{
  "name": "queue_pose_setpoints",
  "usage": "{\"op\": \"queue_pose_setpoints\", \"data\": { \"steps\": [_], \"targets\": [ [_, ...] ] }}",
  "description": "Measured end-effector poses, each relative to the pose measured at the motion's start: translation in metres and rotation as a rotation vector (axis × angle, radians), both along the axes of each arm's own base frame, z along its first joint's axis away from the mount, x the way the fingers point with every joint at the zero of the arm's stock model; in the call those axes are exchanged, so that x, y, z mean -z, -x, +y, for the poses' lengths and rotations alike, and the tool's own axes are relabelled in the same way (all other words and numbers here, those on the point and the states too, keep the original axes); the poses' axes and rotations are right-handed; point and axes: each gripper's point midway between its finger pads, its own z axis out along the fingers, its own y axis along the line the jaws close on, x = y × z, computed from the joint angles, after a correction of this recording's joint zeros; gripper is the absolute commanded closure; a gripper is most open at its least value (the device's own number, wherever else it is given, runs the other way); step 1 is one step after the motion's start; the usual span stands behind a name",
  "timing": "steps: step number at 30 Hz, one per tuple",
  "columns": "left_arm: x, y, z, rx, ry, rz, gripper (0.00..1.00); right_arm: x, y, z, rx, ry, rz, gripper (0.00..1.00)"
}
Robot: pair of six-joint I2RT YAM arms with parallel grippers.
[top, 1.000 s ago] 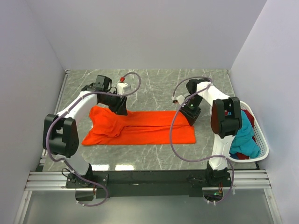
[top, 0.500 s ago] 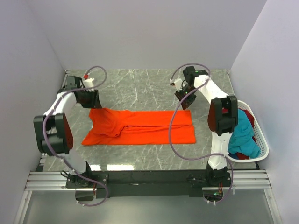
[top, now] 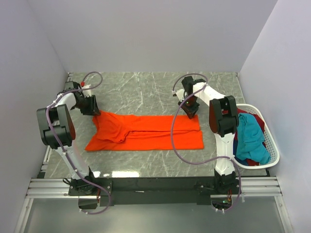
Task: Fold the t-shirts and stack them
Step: Fold the tshirt
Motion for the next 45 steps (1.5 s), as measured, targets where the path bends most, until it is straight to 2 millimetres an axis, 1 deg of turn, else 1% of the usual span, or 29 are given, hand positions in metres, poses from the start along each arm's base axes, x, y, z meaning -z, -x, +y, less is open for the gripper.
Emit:
{"op": "queue_pose_setpoints", "data": {
  "steps": [1, 3, 4, 5, 6, 8, 11, 13, 17, 18, 20, 21, 23, 24, 25, 28, 32, 34, 37, 40, 41, 45],
  "targets": [
    [0.002, 0.001, -0.001, 0.002, 0.006, 0.001, 0.65, 0.000, 0.000, -0.001, 0.000, 0.004, -0.001, 0.71],
    [0.007, 0.006, -0.004, -0.003, 0.021, 0.016, 0.72, 0.000, -0.001, -0.002, 0.001, 0.014, -0.005, 0.71],
    [0.010, 0.010, -0.005, -0.009, 0.028, 0.030, 0.79, 0.001, -0.001, -0.003, 0.001, 0.019, -0.005, 0.71],
    [0.013, 0.013, -0.006, -0.014, 0.036, 0.041, 0.84, 0.001, 0.000, -0.004, 0.001, 0.022, -0.004, 0.71],
    [0.015, 0.016, -0.006, -0.015, 0.043, 0.049, 0.92, 0.001, -0.001, -0.004, 0.001, 0.024, -0.005, 0.71],
    [0.018, 0.021, -0.006, -0.022, 0.064, 0.059, 0.99, 0.001, 0.000, -0.004, 0.001, 0.025, -0.005, 0.71],
    [0.021, 0.030, 0.002, -0.050, 0.094, 0.057, 0.99, 0.002, 0.000, -0.005, 0.001, 0.028, -0.004, 0.71],
    [0.019, 0.037, 0.011, -0.080, 0.103, 0.051, 0.99, 0.002, 0.000, -0.005, 0.001, 0.030, -0.004, 0.71],
    [0.008, 0.048, 0.025, -0.130, 0.095, 0.016, 0.99, 0.002, 0.001, -0.007, 0.000, 0.042, -0.004, 0.71],
    [0.006, 0.048, 0.026, -0.133, 0.094, 0.010, 0.99, 0.002, 0.001, -0.007, 0.000, 0.044, -0.005, 0.71],
    [0.005, 0.046, 0.026, -0.131, 0.095, -0.001, 0.93, 0.002, 0.001, -0.007, -0.001, 0.046, -0.005, 0.71],
    [0.007, 0.046, 0.025, -0.127, 0.098, 0.003, 0.81, 0.002, 0.001, -0.007, -0.001, 0.048, -0.005, 0.71],
    [0.010, 0.046, 0.024, -0.118, 0.100, 0.010, 0.68, 0.002, 0.001, -0.007, -0.001, 0.048, -0.006, 0.71],
    [0.010, 0.047, 0.024, -0.116, 0.099, 0.012, 0.60, 0.001, 0.001, -0.007, -0.001, 0.048, -0.006, 0.70],
    [0.011, 0.048, 0.024, -0.115, 0.098, 0.014, 0.58, 0.001, 0.001, -0.007, -0.002, 0.047, -0.005, 0.70],
    [0.007, 0.048, 0.027, -0.123, 0.097, 0.007, 0.58, 0.000, 0.002, -0.007, 0.000, 0.039, -0.003, 0.70],
    [-0.004, 0.044, 0.029, -0.125, 0.095, -0.025, 0.62, -0.003, 0.003, -0.007, 0.006, 0.020, 0.004, 0.70],
    [-0.012, 0.043, 0.027, -0.118, 0.108, -0.049, 0.64, -0.007, 0.005, -0.007, 0.008, 0.011, 0.008, 0.71],
    [-0.018, 0.041, 0.019, -0.104, 0.155, -0.065, 0.65, -0.015, 0.008, -0.004, 0.002, -0.008, 0.005, 0.75],
    [-0.018, 0.040, 0.013, -0.111, 0.196, -0.058, 0.64, -0.018, 0.011, -0.003, -0.005, -0.019, 0.013, 0.76],
    [-0.016, 0.040, 0.012, -0.116, 0.206, -0.054, 0.62, -0.018, 0.012, -0.003, -0.007, -0.022, 0.018, 0.77],
    [0.000, 0.041, 0.009, -0.161, 0.245, -0.002, 0.57, -0.012, 0.019, -0.004, -0.016, -0.019, 0.046, 0.78]
  ]
}}
